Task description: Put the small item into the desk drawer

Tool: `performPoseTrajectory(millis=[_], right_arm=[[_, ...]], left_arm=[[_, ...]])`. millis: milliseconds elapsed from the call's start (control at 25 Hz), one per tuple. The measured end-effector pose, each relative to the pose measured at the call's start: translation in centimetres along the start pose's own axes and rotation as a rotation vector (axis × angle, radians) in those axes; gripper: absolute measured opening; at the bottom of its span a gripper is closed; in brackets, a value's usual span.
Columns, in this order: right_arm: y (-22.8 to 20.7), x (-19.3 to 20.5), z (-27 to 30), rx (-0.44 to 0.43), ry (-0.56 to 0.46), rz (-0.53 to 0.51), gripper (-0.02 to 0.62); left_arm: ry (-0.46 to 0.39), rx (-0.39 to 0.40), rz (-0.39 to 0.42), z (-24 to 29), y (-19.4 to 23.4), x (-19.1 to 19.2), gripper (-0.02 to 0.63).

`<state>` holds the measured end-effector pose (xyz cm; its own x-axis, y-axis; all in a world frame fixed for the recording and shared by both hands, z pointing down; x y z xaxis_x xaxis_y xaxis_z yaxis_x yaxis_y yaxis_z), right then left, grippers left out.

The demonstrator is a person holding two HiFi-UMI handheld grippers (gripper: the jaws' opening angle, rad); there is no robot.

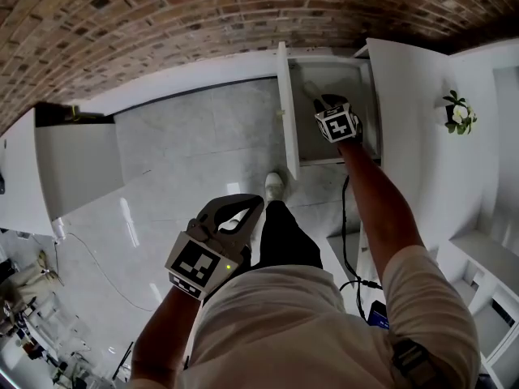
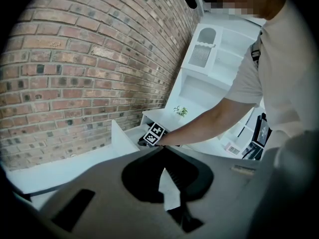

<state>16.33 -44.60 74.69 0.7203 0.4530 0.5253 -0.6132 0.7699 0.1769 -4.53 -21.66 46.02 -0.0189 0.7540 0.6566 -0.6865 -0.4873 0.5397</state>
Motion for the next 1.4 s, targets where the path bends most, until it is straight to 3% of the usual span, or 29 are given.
performPoseTrajectory(millis=[480,880,1400], right_arm=[[5.6,0.5,-9.1,0.068,-0.059,0.023,0.014],[13.0,1.2,-17.7,0.079,-0.107,0.049,0.014],[25.6,0.9,-30.1,-0.043,-0.262,0.064,0.014]], left_arm=[[-0.031,0.053,0.062,-5.7,-3.4,3.9,0.006],[-0.071,0.065,0.093,-11.8,-5.2,8.3,0.006],[-0.106,0.035,0.095,-19.1,-6.3,13.4,0.006]])
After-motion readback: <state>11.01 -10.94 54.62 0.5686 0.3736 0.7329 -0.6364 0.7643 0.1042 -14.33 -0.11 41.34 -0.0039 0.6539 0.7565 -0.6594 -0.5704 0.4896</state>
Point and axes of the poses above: the fingertips, and each gripper's own axes: z forward along the fingers, y to its left, x out of its underside, the point moved 6 cm from there along -z, backward along the fingers, and after that the axes turned 14 degrees about -z, right-handed, at the moved point
